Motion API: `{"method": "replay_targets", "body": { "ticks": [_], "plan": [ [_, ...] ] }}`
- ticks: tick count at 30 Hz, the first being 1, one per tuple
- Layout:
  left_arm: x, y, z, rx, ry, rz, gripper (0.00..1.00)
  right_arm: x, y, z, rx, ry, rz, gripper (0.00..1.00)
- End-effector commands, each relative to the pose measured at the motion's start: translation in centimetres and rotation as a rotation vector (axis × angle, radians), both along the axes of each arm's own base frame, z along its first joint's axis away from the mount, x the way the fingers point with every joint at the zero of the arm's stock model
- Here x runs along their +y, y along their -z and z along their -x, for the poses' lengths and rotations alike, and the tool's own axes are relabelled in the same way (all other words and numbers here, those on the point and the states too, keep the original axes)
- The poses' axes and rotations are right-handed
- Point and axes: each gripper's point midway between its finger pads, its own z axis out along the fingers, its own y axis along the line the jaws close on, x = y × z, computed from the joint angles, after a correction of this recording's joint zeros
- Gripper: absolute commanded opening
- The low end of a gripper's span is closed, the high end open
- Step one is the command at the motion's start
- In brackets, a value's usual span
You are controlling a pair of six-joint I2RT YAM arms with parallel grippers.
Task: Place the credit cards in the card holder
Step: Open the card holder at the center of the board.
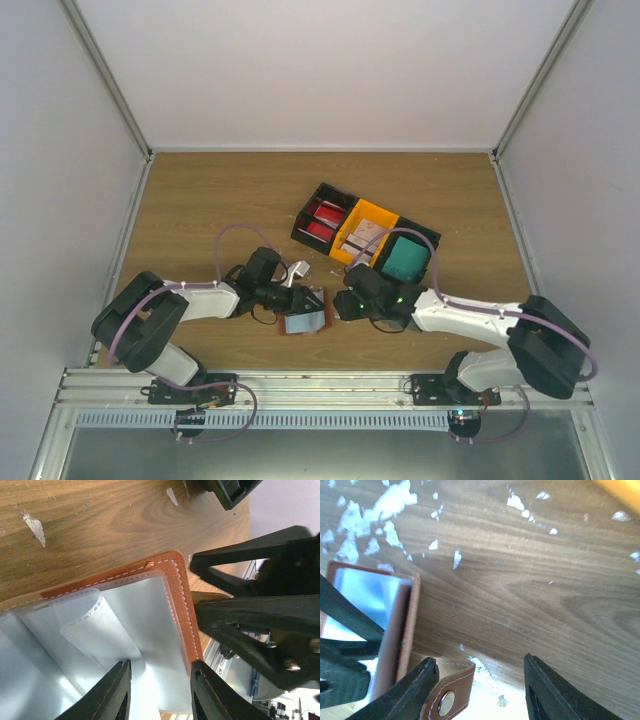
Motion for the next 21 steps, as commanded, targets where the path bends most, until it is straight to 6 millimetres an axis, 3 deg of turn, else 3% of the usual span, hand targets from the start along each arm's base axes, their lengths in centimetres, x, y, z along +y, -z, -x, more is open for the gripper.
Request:
{"method": "replay_targets", "body": {
  "ticks": [1, 4, 8, 10, 13, 15, 21],
  "plan": [
    [-0.3, -0.6, -0.7, -0.050, 0.004, 0.008, 0.35, -0.9, -2.4, -0.5, -0.061, 0.030, -0.004, 0.51],
    [-0.3, -0.4, -0.7, -0.047, 0.005, 0.004, 0.33, -0.6, -3.7, -0.3, -0.079, 0.001, -0.031, 0.58],
    [-0.5, -0.6, -0.8, -0.052, 0.009, 0.015, 0.31, 0.8, -5.2, 0.6, -0.087, -0.096, -0.105, 0.55],
    [-0.5, -0.7, -0.9, -0.054, 0.011, 0.016, 0.30, 1.5, -5.8, 1.2, -0.086, -0.145, -0.151, 0.50],
    [-0.5, -0.6, -0.9, -0.050, 0.010, 0.013, 0.28, 2.2, -6.4, 1.8, -0.080, -0.181, -0.209, 0.31],
    [-0.6, -0.6, -0.8, -0.051, 0.011, 0.018, 0.27, 2.3, -7.0, 1.9, -0.090, -0.184, -0.237, 0.26],
    [-0.6, -0.3, -0.7, -0.040, 0.009, 0.010, 0.27, 2.3, -7.8, 1.9, -0.111, -0.179, -0.260, 0.45]
  ]
}}
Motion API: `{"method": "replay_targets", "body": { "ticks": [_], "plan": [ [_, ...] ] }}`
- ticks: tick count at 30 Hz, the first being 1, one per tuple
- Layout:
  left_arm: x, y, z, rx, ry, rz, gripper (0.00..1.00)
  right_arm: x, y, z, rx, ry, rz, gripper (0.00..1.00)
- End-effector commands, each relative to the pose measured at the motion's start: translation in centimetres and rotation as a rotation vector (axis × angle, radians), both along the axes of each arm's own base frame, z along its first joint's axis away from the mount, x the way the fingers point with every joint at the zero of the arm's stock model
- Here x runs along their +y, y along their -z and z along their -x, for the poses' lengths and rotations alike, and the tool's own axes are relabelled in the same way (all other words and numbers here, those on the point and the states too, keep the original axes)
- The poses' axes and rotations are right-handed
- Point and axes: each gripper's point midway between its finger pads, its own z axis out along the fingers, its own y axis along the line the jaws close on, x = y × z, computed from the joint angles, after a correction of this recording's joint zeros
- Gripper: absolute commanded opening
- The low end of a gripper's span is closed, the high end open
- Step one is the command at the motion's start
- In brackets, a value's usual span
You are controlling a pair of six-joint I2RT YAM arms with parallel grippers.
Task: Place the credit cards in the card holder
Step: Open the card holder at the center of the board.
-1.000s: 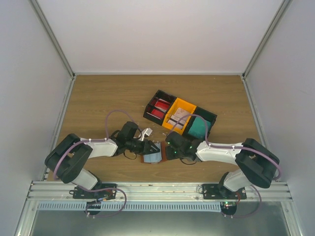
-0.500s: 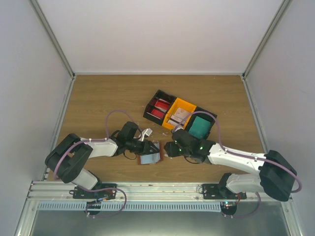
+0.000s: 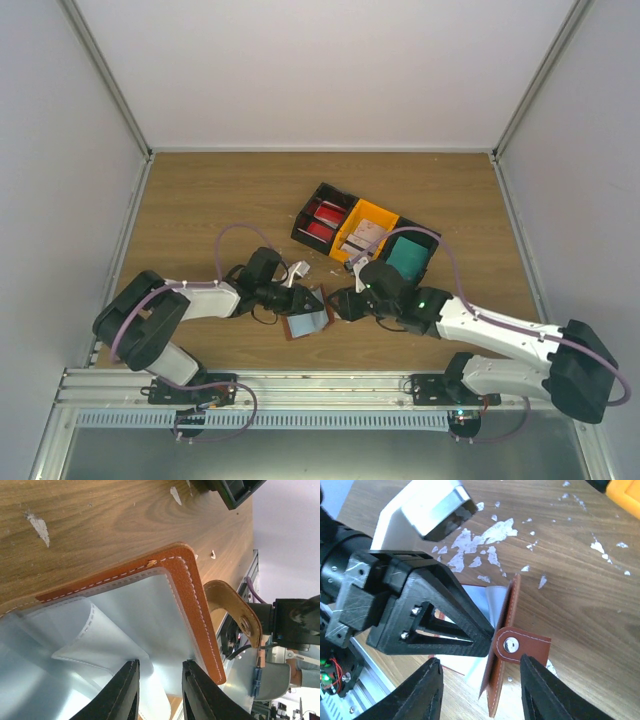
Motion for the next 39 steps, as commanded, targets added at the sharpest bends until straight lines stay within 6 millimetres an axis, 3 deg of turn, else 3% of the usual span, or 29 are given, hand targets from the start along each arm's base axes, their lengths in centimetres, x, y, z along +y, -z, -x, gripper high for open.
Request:
{"method": "replay_targets", "body": {
  "ticks": [1, 6, 8, 12, 14, 16, 21, 28, 39],
  "plan": [
    [-0.7, -0.4, -0.7, -0.038, 0.006, 0.015, 0.27, 0.4, -0.7, 0.3, -0.018, -0.027, -0.037, 0.45],
    [-0.6, 0.0, -1.1, -0.031, -0.009, -0.005, 0.26, -0.3, -2.2, 0.0, -0.071, -0.007, -0.052, 0.42],
    [-0.6, 0.1, -1.1, -0.031, -0.011, -0.008, 0.26, -0.5, -3.4, 0.0, -0.100, -0.001, -0.079, 0.45],
    [-0.7, 0.2, -1.2, -0.027, -0.010, -0.012, 0.26, 0.7, -4.4, 1.2, -0.098, -0.094, -0.149, 0.49],
    [-0.8, 0.3, -1.4, -0.026, -0.012, -0.015, 0.26, 1.7, -3.7, 2.0, -0.065, -0.159, -0.162, 0.46],
    [-0.8, 0.3, -1.5, -0.023, -0.015, -0.017, 0.26, 2.5, -2.3, 2.4, -0.021, -0.198, -0.151, 0.37],
    [-0.8, 0.8, -1.6, -0.013, -0.021, -0.033, 0.25, 3.1, 1.4, 2.1, 0.059, -0.197, -0.070, 0.21],
    [-0.3, 1.3, -1.5, -0.009, -0.033, -0.063, 0.24, 1.6, 5.0, 0.2, 0.077, -0.074, 0.081, 0.20],
    [0.8, 0.8, -1.0, -0.031, -0.055, -0.096, 0.24, 0.6, 6.8, -3.0, 0.011, 0.043, 0.239, 0.30]
  ]
}}
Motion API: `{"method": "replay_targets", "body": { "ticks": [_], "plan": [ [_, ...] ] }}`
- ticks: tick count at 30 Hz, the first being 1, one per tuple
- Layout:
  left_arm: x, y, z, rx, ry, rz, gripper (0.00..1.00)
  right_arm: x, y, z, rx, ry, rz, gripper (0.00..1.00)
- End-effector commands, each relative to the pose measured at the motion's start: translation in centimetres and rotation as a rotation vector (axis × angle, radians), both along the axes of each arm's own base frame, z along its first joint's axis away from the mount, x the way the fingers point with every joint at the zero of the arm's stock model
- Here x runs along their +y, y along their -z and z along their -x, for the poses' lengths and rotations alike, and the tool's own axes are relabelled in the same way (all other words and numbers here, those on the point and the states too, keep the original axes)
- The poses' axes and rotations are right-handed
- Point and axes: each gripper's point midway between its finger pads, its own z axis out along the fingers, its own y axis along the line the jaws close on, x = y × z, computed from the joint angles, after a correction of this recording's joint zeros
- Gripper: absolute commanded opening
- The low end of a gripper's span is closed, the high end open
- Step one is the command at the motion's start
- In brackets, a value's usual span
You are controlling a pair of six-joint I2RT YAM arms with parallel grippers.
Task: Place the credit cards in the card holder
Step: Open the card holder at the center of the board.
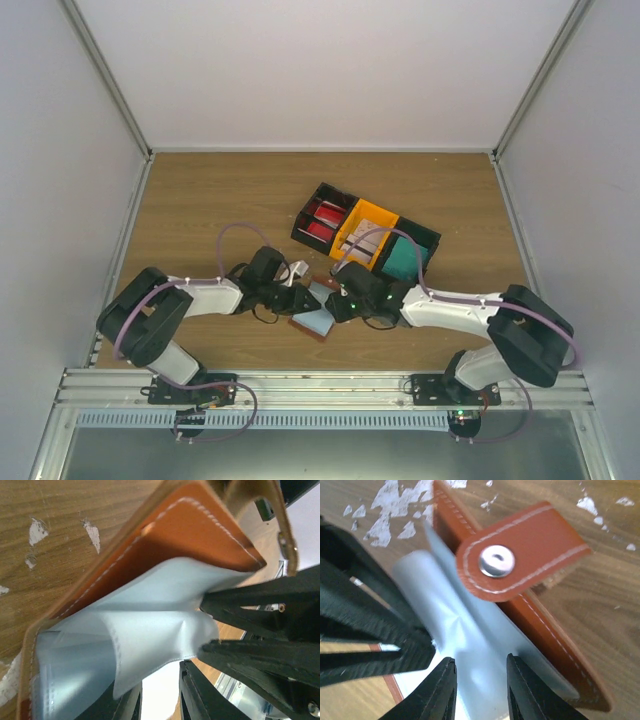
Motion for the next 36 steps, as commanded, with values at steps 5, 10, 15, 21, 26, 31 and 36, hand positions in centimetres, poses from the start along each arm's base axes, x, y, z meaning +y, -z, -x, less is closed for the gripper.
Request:
{"method": "replay_targets", "body": {
  "ticks": [5, 10, 15, 21, 26, 31, 36],
  "plan": [
    [1.1, -1.6, -0.1, -0.088, -0.030, -0.028, 0.24, 0.3, 0.6, -2.3, -0.062, 0.029, 0.081, 0.34],
    [2.3, -2.2, -0.7, -0.137, -0.096, -0.079, 0.25, 1.0, 0.8, -1.8, -0.040, -0.014, 0.063, 0.45],
    [2.9, -2.3, -1.1, -0.164, -0.134, -0.089, 0.26, 1.5, 0.6, -1.3, -0.027, -0.048, 0.044, 0.50],
    [3.3, -1.3, -1.0, -0.138, -0.177, -0.091, 0.24, 2.7, -0.1, -1.3, -0.010, -0.065, -0.004, 0.51],
    [3.6, -1.3, -1.1, -0.151, -0.207, -0.079, 0.24, 3.0, -0.3, -1.9, 0.007, -0.037, -0.029, 0.52],
    [3.6, -1.4, -1.1, -0.156, -0.208, -0.072, 0.24, 3.4, -1.2, -3.3, -0.014, -0.009, -0.045, 0.51],
    [3.0, -2.1, -0.9, -0.164, -0.186, -0.030, 0.24, 3.6, -2.2, -5.0, -0.044, 0.008, -0.045, 0.50]
  ]
}}
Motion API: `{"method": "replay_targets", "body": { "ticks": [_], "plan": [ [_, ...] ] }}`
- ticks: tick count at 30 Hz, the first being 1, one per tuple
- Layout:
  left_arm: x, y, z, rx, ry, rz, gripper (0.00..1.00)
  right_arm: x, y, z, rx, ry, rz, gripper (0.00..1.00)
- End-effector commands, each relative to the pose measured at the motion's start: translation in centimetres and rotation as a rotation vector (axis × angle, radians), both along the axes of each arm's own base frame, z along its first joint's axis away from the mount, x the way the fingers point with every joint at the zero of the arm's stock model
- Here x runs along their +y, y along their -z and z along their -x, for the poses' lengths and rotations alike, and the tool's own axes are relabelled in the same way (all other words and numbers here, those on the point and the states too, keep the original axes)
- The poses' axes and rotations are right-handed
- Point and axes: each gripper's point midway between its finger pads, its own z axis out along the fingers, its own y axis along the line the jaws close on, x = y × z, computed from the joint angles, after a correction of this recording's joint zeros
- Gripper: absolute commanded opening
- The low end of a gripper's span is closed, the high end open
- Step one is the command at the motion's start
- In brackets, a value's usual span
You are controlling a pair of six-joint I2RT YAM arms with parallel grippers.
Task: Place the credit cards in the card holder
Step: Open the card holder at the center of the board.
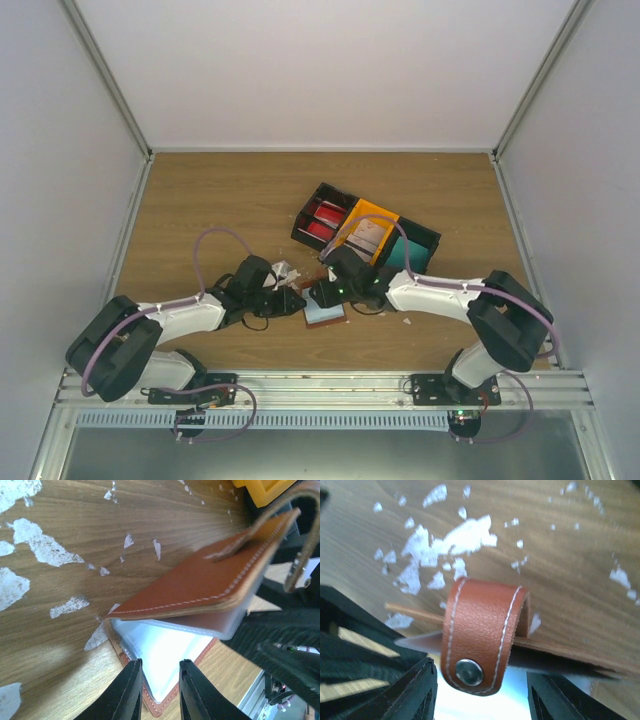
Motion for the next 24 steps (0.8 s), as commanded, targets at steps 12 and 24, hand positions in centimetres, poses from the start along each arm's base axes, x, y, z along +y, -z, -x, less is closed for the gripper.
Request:
{"method": "replay_targets", "body": {
  "ticks": [12, 24],
  "plan": [
    [-2.2, -2.8, -2.5, -0.154, 0.034, 0.092, 0.24, -0.9, 3.0, -4.2, 0.044, 0.028, 0.084, 0.47],
    [-1.4, -0.5, -7.4, -0.173, -0.117, -0.063, 0.22, -3.4, 4.5, -0.6, 0.149, 0.043, 0.088, 0.45]
  ]
}}
